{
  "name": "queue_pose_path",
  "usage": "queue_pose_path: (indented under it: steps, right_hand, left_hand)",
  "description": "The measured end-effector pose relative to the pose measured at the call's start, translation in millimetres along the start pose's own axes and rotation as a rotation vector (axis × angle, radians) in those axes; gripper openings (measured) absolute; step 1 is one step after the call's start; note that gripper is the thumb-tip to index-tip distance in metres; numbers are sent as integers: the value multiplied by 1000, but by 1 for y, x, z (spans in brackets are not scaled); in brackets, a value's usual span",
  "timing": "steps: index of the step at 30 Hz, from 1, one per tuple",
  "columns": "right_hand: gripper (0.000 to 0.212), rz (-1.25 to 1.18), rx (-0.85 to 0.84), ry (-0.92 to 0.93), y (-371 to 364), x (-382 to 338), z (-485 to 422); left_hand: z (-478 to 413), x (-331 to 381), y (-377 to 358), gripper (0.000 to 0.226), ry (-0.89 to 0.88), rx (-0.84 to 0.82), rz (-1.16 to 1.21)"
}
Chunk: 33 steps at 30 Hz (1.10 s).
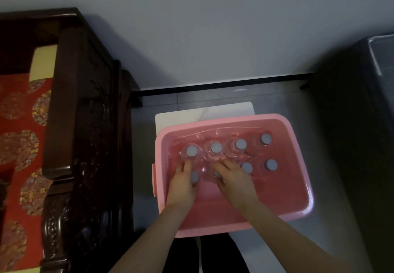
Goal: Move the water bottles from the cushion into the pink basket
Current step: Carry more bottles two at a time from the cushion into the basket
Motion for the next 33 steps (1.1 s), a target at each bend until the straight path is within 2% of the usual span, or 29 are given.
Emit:
queue_pose_path:
  steps: [3, 6, 14, 18, 20, 22, 25, 30, 33]
  right_hand:
    - [38, 149, -94, 188, 4, -7, -5]
    - [36, 217, -180, 244, 6, -6, -10]
    - [33, 205, -227, 211, 2, -3, -11]
    - [27, 77, -291, 176, 5, 1, -12]
    - [37, 17, -321, 131, 18, 5, -12]
    - [47, 1, -263, 67, 41, 11, -12]
    - [38, 11, -81, -12, 94, 17, -19]
    - [58, 64, 114, -12, 177, 2, -42]
    - [63, 68, 183, 42, 206, -27, -60]
  left_hand:
    - [7, 9, 6, 60, -156, -12, -286]
    - [9, 14, 8, 48, -164, -36, -470]
    - [13, 22, 6, 42, -188, -8, -466]
    - [14, 26, 8, 37, -177, -2, -425]
    - [17, 30, 14, 35, -166, -19, -441]
    - [20, 38, 26, 37, -159, -19, -466]
    - [24, 59, 63, 38, -167, 48, -444]
    - [42, 88, 149, 44, -254, 334, -243]
    - [63, 90, 196, 49, -215, 479, -252]
Point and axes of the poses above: each hand's wrist, its own z-axis away from the middle knuckle, its own y-axis out of the back of the hand, x = y × z, the point moved 4 cm from there along -z, towards the middle knuckle, and after that the axes turned 15 degrees about y, right-handed, at the moved point
